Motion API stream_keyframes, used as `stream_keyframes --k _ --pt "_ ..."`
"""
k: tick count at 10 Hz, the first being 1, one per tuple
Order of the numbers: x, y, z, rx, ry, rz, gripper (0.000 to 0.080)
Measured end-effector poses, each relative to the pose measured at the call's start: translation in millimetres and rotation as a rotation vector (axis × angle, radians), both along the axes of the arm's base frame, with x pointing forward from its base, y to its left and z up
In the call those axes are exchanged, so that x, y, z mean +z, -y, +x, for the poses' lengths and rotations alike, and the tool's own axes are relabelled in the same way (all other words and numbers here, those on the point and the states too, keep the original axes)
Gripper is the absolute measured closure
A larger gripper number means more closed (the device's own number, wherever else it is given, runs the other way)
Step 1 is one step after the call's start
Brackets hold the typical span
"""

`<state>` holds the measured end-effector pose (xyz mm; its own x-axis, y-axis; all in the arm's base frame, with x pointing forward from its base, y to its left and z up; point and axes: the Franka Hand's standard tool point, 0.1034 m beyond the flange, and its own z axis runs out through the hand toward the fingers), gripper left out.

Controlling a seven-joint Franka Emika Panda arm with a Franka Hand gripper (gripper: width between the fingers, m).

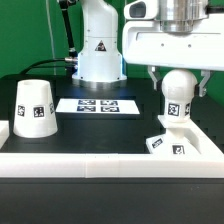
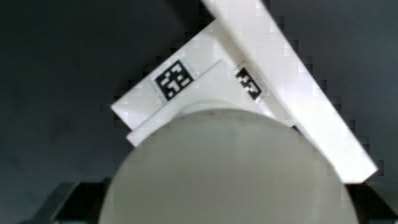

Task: Assemble lamp

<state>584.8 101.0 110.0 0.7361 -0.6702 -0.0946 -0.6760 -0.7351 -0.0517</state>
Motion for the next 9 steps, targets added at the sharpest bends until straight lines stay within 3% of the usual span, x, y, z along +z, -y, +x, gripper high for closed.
stream_keyframes --k 4,9 --pt "0.0 -3.8 -0.1 -0.248 -0.027 0.009 0.0220" --pt "0.7 -3.3 1.7 -0.778 -0.098 0.048 0.0220"
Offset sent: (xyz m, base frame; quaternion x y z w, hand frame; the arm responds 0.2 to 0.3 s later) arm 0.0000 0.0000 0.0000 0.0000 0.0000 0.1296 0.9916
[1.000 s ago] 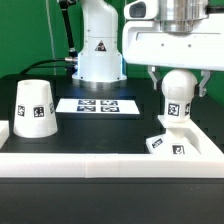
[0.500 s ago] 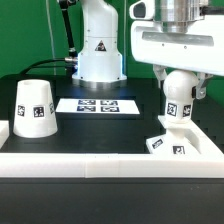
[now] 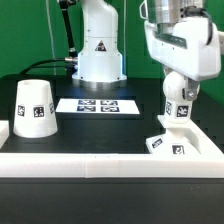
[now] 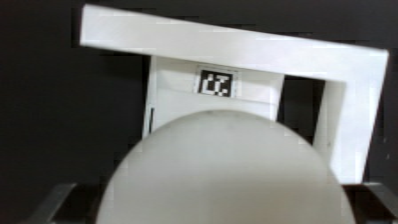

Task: Assemble lamp

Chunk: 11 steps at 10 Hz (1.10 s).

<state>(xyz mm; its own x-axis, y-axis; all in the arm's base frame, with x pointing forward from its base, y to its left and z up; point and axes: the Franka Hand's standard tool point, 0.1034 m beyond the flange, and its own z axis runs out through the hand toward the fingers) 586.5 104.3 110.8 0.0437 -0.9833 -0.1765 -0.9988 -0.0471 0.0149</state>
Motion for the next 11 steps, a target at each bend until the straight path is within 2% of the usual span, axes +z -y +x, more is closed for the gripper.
stream_keyframes --k 3,4,7,11 --pt "-0.1 -2.2 0.4 -0.022 0.000 0.005 0.0212" --pt "-0.4 -2.4 -0.6 0.097 0.016 0.007 0.0123" --pt "2.7 -5.4 -2.8 0.414 0.056 -0.004 0.0100" --pt "1.9 -5.2 -3.1 0.661 0.097 0.005 0.0100"
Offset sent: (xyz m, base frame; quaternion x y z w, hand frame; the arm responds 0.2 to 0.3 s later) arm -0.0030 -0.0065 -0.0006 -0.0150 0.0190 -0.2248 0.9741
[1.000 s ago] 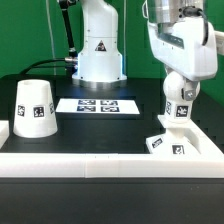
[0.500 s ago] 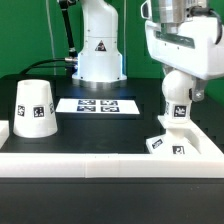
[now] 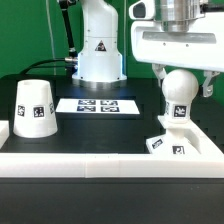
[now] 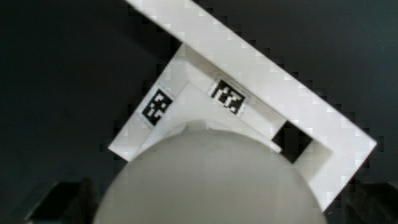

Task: Assemble lamp

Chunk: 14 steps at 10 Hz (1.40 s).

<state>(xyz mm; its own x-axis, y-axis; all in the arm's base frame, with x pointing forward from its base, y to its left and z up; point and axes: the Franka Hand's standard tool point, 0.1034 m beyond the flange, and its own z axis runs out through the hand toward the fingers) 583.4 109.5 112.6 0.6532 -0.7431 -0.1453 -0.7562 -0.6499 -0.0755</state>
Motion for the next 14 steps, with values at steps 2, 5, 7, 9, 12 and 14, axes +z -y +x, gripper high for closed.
stream_keyframes --k 2,5,7,9,12,14 --pt "-0.5 3.8 1.9 0.338 0.061 -0.039 0.0100" --pt "-0.2 3.3 3.4 0.702 0.109 -0.062 0.0100" --pt "-0.6 4.2 3.5 0.873 0.125 -0.063 0.0100" --pt "-0.9 5.4 3.6 1.005 0.139 -0.059 0.0100" --pt "-1.2 7.2 3.8 1.198 0.159 -0.051 0.0100" --pt "-0.2 3.1 3.8 1.421 0.184 -0.050 0.0100"
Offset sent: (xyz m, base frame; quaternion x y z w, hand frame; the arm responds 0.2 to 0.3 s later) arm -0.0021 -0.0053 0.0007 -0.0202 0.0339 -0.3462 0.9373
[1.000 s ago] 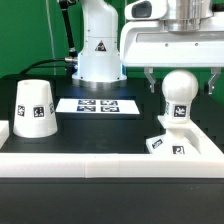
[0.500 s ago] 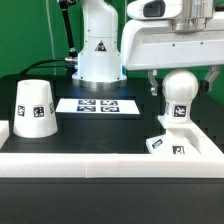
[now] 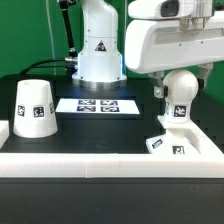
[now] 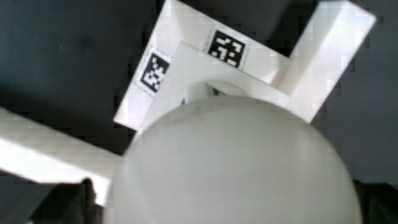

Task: Assemble lamp

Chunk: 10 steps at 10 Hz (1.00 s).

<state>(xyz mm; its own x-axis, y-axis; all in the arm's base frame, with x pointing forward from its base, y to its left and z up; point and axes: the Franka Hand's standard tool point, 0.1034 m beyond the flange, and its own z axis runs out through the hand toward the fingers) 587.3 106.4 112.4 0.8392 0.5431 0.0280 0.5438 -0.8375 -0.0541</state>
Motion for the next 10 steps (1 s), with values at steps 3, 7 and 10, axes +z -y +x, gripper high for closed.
stream_keyframes --k 3,7,10 --pt "-6.6 1.2 -2.5 0.360 -0.014 -0.011 0.0100" --pt "-4.0 0.3 -1.1 0.599 0.001 -0.034 0.0100" --pt "-3.6 7.1 0.0 0.701 0.005 -0.034 0.0100"
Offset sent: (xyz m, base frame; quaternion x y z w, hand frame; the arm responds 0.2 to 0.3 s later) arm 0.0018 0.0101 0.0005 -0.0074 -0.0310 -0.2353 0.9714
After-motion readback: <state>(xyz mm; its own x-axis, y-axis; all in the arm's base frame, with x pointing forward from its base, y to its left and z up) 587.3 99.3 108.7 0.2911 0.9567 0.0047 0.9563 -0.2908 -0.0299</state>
